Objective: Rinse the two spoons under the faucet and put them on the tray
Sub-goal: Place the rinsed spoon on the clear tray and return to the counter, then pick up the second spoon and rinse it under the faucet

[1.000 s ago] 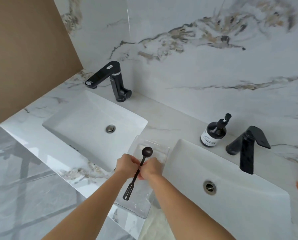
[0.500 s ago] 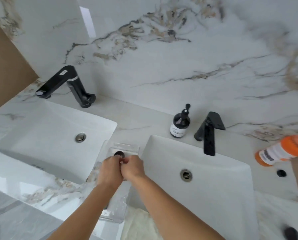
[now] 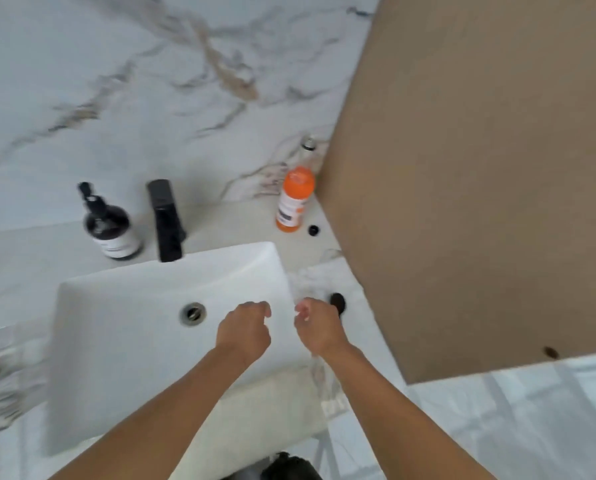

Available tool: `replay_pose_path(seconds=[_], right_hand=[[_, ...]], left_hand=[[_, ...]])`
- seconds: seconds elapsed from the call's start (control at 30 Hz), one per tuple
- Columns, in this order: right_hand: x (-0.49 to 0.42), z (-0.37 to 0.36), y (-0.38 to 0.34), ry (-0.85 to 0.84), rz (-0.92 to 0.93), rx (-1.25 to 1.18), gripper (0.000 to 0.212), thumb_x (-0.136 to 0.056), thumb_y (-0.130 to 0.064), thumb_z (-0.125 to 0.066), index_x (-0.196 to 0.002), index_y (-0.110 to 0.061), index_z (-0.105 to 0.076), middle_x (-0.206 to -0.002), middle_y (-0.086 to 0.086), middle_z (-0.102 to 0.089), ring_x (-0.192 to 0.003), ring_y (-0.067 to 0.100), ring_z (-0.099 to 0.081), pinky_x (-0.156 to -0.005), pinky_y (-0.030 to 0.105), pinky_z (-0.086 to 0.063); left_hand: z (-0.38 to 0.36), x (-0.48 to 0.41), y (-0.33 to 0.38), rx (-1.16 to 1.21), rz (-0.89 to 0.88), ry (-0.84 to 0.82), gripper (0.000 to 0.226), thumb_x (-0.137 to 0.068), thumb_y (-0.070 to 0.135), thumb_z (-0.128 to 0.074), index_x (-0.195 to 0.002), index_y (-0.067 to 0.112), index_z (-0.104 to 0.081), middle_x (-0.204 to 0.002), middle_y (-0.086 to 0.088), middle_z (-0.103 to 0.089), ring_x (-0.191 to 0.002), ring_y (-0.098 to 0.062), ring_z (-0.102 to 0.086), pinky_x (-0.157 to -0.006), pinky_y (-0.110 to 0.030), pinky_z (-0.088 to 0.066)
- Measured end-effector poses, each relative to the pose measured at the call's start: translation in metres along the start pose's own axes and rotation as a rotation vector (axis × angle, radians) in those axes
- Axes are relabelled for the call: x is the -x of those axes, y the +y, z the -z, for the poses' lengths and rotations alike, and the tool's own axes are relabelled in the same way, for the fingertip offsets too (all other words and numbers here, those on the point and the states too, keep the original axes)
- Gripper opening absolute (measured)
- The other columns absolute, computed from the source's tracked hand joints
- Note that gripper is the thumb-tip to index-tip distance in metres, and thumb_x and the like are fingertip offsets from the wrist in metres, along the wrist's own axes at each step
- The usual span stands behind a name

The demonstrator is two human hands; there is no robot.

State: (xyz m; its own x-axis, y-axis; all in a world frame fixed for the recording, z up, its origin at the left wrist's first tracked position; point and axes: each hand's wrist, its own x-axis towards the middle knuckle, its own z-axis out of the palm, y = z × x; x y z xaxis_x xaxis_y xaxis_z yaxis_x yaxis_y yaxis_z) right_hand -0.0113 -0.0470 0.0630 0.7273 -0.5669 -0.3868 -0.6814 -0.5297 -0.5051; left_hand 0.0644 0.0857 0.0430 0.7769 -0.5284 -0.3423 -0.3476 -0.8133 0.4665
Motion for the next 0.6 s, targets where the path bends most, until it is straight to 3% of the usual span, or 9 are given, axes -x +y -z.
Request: replay_pose_path(seconds=[0.1,0.17,0.27,0.37,0.5,0.6], right_hand=[[0.003,0.028,0.056,0.014,-0.136,0.001,0.019,-0.088,-0.012,-0.050,-0.097,-0.011,-0.066,-0.098,0.008,-0.068,-0.092,0.029,-0.067,-0.076,0.030,-0.055],[0.005,0.035,0.086,-0.006,-0.189,0.022,0.010,-0.086,-0.015,-0.052,-0.084,-0.014,-0.061,-0.089,0.004,-0.065,-0.085,0.028,-0.062,-0.067,0.027,-0.045],[0.006,0.030,0.119,-0.047,-0.269,-0.017,0.013,-0.088,-0.025,-0.058,-0.091,-0.014,-0.064,-0.100,0.004,-0.069,-0.082,0.021,-0.058,-0.068,0.024,-0.039],[0.003,0.016,0.133,-0.085,-0.322,-0.116,0.018,-0.086,-0.029,-0.063,-0.090,-0.012,-0.066,-0.099,0.005,-0.071,-0.081,0.020,-0.062,-0.070,0.027,-0.049],[-0.003,0.002,0.139,-0.091,-0.291,-0.158,0.021,-0.085,-0.024,-0.064,-0.086,-0.004,-0.071,-0.087,0.010,-0.073,-0.079,0.025,-0.065,-0.074,0.034,-0.054],[-0.008,-0.004,0.144,-0.099,-0.260,-0.166,0.014,-0.086,-0.014,-0.063,-0.081,-0.005,-0.073,-0.085,0.010,-0.074,-0.071,0.020,-0.060,-0.070,0.030,-0.054]], left_hand=[[-0.036,-0.004,0.050,0.045,-0.008,-0.116,0.033,-0.085,0.019,-0.052,-0.113,0.031,-0.065,-0.115,0.000,-0.069,-0.104,-0.025,-0.066,-0.084,-0.031,-0.053],[-0.057,-0.007,0.074,0.097,0.025,-0.177,0.029,-0.085,0.025,-0.052,-0.110,0.030,-0.067,-0.114,-0.002,-0.068,-0.104,-0.026,-0.066,-0.081,-0.030,-0.053],[-0.083,-0.013,0.096,0.178,0.077,-0.235,0.024,-0.088,0.032,-0.055,-0.105,0.025,-0.070,-0.112,-0.004,-0.070,-0.103,-0.027,-0.066,-0.081,-0.030,-0.053],[-0.097,-0.018,0.106,0.258,0.153,-0.243,0.021,-0.089,0.033,-0.060,-0.096,0.019,-0.075,-0.101,-0.005,-0.075,-0.095,-0.027,-0.070,-0.081,-0.034,-0.058],[-0.106,-0.024,0.113,0.330,0.233,-0.236,0.024,-0.086,0.028,-0.063,-0.076,0.010,-0.076,-0.077,-0.010,-0.077,-0.080,-0.027,-0.073,-0.078,-0.038,-0.061],[-0.109,-0.029,0.118,0.329,0.265,-0.223,0.028,-0.083,0.028,-0.066,-0.069,0.006,-0.075,-0.071,-0.012,-0.076,-0.073,-0.028,-0.074,-0.074,-0.039,-0.062]])
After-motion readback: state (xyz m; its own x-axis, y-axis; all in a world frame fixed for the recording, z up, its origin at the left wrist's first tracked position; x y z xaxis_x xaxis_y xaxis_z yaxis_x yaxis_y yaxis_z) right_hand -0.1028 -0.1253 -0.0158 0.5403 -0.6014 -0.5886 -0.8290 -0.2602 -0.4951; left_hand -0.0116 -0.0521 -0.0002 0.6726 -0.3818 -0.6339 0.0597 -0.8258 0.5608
